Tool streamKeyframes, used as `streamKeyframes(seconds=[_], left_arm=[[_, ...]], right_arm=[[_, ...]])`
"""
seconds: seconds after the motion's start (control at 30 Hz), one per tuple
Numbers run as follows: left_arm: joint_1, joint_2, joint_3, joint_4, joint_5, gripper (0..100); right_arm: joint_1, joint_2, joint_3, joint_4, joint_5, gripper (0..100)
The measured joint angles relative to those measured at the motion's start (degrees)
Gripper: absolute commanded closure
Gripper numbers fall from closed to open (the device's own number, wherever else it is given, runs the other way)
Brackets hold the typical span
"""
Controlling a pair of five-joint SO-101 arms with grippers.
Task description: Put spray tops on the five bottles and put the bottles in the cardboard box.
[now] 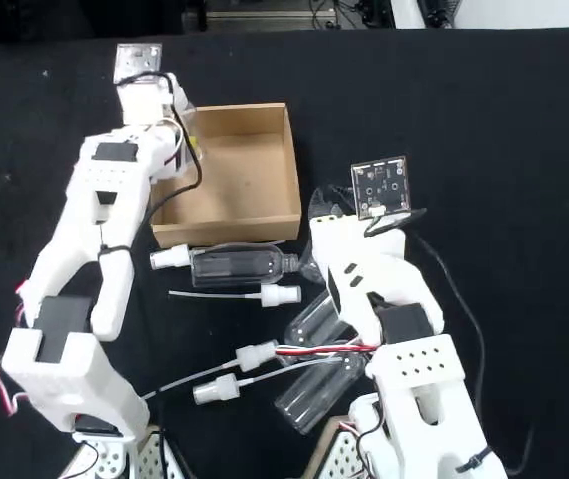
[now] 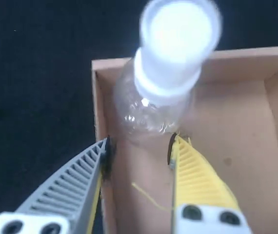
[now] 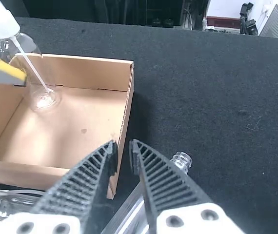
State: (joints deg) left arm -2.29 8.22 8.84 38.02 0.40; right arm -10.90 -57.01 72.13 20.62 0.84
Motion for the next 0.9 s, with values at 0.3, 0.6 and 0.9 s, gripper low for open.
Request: streamKeyframes(seconds=[0.3, 0.6, 0.9], left_arm=[[-1.0, -0.7, -7.3, 16.3, 0.0, 81], [-5.8, -0.7, -25.0, 44.8, -16.0, 81], [3.7, -0.7, -26.7, 59.9, -29.5, 81]], right_arm=[[0.0, 0.0, 0.0, 0.0, 0.0, 96.2], [0.0, 0.0, 0.0, 0.0, 0.0, 96.2], [5.2, 0.0, 0.0, 0.0, 0.0, 96.2]])
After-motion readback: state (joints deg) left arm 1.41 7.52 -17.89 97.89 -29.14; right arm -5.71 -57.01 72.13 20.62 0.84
